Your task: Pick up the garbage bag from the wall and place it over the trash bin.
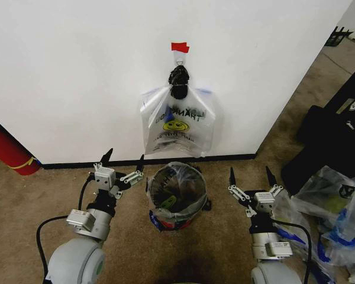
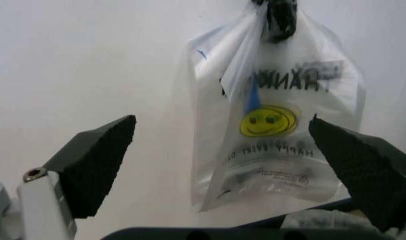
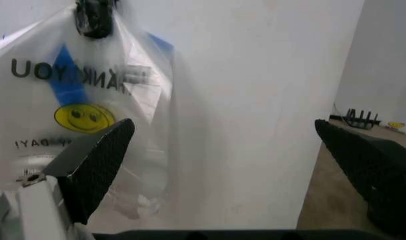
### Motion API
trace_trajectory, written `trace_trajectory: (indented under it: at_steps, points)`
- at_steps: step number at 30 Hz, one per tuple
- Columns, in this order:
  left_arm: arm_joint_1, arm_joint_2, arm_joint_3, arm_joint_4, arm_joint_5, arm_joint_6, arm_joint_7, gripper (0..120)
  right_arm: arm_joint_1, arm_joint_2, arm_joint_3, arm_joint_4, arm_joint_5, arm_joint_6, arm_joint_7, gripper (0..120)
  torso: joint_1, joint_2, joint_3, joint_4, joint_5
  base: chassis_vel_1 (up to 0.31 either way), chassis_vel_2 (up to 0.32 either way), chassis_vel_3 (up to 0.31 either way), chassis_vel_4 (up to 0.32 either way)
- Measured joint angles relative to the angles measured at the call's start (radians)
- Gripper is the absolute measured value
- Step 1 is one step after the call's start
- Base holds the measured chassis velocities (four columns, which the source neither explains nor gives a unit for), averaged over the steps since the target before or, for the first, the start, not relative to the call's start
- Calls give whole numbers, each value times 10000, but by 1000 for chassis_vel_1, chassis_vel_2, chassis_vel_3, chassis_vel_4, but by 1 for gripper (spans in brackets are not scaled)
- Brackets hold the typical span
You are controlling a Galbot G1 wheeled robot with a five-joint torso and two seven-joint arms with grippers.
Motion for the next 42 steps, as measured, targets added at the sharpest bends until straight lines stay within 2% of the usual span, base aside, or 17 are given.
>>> trace_trajectory:
  at_steps: [15, 23, 26, 31, 36, 42]
  points:
    - [-148, -219, 351, 341, 83, -49, -18, 100, 94, 33, 35, -467, -171, 36, -159, 100, 0, 0, 0, 0, 1, 0, 0, 0, 0]
    - [-524, -355, -85, 1044, 614, -428, -31, 100, -199, 52, -114, -544, -485, -116, -372, 100, 0, 0, 0, 0, -1, 0, 0, 0, 0]
    - [-614, -358, -272, 1177, 624, -465, -34, 100, -259, 24, -151, -524, -240, -103, -666, 100, 0, 0, 0, -1, 0, 0, 0, 0, 0]
    - [-806, -338, -885, 1335, 454, -432, -101, 100, -292, -37, -314, -427, 1130, 31, -1582, 100, 0, 0, 0, 0, 0, 0, 0, 0, 0]
    - [-881, -469, -1070, 1430, 487, -386, -156, 100, -281, -19, -575, -419, 2180, 243, -2127, 100, 0, 0, 0, 0, 0, 0, 0, 0, 0]
    - [-762, -540, -946, 1379, 510, -467, -120, 100, -145, 28, -317, -627, 2098, 999, -3229, 100, 0, 0, 0, 0, 1, 0, 0, 0, 0]
